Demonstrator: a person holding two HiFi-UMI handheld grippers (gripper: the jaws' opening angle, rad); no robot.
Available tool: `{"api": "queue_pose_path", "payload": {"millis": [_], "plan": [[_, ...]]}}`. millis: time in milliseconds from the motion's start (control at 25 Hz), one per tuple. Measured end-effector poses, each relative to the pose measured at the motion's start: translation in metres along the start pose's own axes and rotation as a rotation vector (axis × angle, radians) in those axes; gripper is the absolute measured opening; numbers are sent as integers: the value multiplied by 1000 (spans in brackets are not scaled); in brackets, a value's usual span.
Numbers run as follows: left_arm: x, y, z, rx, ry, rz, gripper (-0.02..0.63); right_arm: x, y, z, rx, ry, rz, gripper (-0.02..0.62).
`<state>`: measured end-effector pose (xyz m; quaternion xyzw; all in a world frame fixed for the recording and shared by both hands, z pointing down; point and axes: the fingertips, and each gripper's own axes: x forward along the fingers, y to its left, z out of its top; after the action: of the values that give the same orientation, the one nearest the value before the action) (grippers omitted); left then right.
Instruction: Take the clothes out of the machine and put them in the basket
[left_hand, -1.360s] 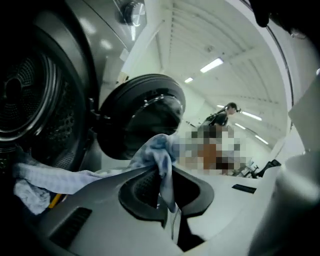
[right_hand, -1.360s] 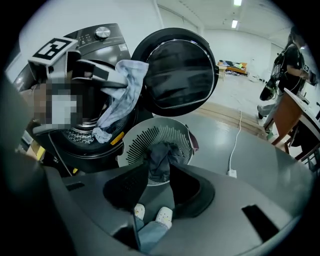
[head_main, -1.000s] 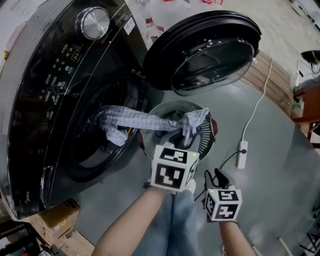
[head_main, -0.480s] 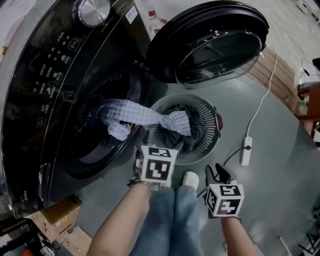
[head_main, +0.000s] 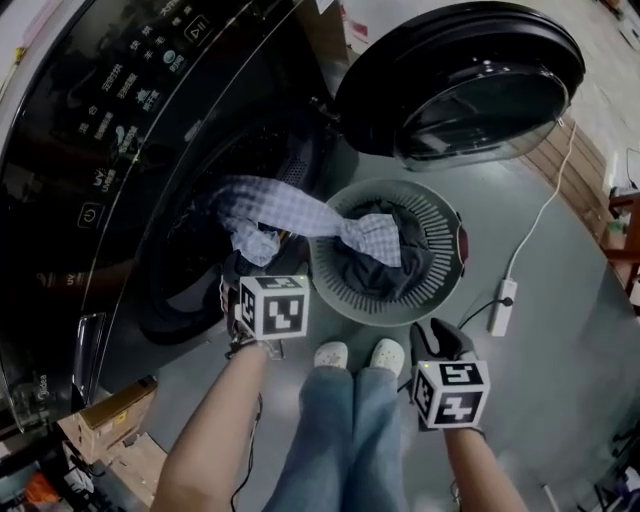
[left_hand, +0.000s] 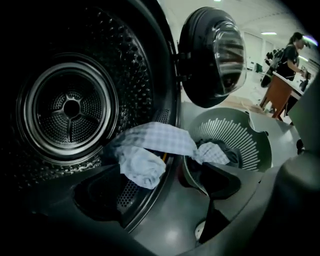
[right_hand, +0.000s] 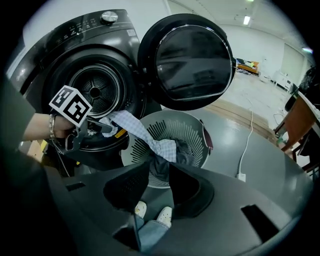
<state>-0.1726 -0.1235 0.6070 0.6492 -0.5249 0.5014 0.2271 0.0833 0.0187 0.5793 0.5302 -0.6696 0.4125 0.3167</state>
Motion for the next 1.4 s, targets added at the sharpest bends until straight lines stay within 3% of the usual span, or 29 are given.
{"api": "queue_pose_path", "payload": {"millis": [240, 280, 320, 360, 600, 960, 1400], "plan": [[43, 25, -13, -6, 87, 52, 480, 13, 13, -3, -39, 19, 13, 126], [44, 33, -12, -7, 90, 79, 418, 15, 14, -3, -39, 21, 13, 126], [42, 41, -11, -14, 83, 102, 190, 17, 15, -4, -39, 23, 13, 126], [39, 46, -8, -26, 65, 108, 57, 17, 16, -4, -40, 25, 14, 124], [10, 36, 24, -51, -93, 13, 44, 15, 21, -3, -50, 29, 11, 121], [-37, -29, 85, -39, -277, -148, 42, 5, 11, 7, 13, -1, -24, 109], [-94, -155, 122, 104, -418, -457, 41, -11, -34, -7, 98, -10, -98, 83]]}}
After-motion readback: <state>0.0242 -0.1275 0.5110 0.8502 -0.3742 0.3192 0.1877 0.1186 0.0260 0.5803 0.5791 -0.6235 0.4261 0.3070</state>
